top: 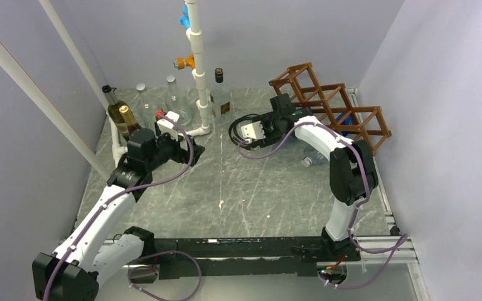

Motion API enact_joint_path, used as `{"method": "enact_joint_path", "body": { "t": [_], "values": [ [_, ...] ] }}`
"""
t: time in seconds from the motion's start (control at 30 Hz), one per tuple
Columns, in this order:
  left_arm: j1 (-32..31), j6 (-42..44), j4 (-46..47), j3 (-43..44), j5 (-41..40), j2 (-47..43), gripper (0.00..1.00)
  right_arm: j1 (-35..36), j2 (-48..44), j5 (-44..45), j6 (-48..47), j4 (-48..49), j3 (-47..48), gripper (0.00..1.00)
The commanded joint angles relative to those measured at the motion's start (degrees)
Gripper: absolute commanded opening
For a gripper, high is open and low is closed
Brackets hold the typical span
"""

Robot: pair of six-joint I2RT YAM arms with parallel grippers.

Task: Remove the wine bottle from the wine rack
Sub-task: Pick up the wine bottle from the wine rack.

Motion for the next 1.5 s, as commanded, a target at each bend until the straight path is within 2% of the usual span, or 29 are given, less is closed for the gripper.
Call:
{"method": "enact_joint_path", "body": {
  "t": [0.0, 0.53, 1.47],
  "values": [
    [0.35, 0.92, 1.3, 2.3, 0.98, 0.18, 0.99, 1.95, -2.99, 0.54, 0.97, -3.42, -2.95, 0.0],
    [0.83, 0.92, 1.27, 2.35, 0.84, 0.53, 0.99, 6.49, -4.94, 4.5, -0.17, -2.71, -7.5, 0.0],
    [0.96, 0.83, 1.27, 2.35, 1.02, 0.79, 0.99, 8.87, -4.82, 3.2, 2.85, -2.1, -11.58, 0.0]
  ]
}}
